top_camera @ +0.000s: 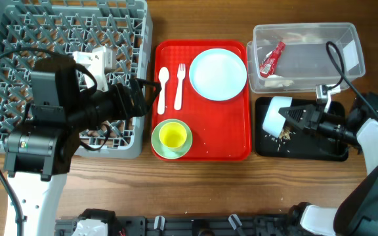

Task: Sort waste into correct bins and load items into the dishwasher rack
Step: 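Lift the blue bowl and tip scraps onto the black tray, then return the emptied blue bowl to the red tray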

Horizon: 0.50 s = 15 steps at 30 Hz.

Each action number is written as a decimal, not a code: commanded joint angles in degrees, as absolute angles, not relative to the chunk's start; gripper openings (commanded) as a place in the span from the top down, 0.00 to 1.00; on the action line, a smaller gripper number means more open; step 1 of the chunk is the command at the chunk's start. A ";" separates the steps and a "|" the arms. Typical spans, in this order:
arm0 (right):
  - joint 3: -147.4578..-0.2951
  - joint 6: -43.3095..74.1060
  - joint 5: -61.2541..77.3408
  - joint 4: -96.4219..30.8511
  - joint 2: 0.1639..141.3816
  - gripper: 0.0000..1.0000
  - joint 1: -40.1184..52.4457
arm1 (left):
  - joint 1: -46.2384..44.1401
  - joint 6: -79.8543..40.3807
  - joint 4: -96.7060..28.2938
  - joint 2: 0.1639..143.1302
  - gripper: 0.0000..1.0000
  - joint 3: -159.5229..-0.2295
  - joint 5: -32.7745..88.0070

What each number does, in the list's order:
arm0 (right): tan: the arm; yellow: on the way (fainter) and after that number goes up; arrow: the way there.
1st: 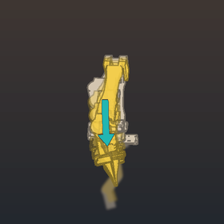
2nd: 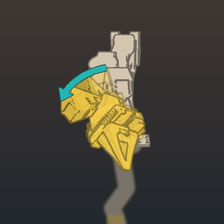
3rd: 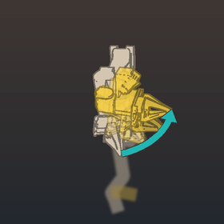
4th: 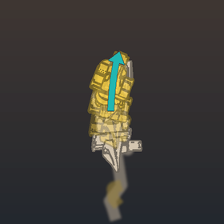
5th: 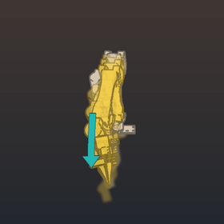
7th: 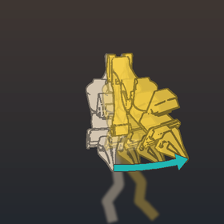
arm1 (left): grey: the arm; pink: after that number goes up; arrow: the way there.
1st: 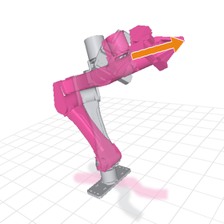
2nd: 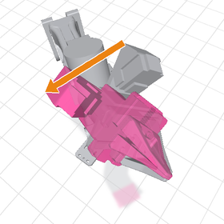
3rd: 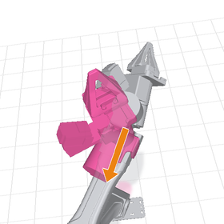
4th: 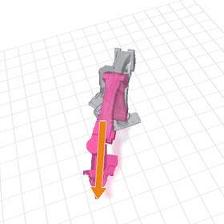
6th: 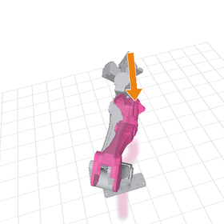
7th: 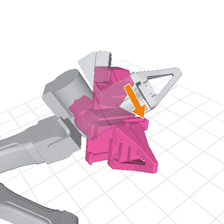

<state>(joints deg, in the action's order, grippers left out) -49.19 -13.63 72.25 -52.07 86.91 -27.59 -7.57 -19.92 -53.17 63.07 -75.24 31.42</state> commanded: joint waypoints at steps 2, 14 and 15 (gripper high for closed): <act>-49.12 -12.95 77.56 -51.72 87.20 0.96 -27.83 | -7.77 -20.40 -53.06 63.02 0.00 -76.51 32.32; -49.12 -5.78 74.08 -47.07 87.29 0.96 -27.94 | -7.77 -20.38 -53.06 63.02 0.00 -76.51 32.32; -49.12 -9.82 81.73 -48.58 87.00 0.96 -27.90 | -7.77 -20.38 -53.06 63.02 0.00 -76.51 32.32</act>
<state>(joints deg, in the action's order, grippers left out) -49.04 -9.63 73.28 -48.10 87.07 -27.88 -7.55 -19.90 -53.17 63.07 -75.24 31.42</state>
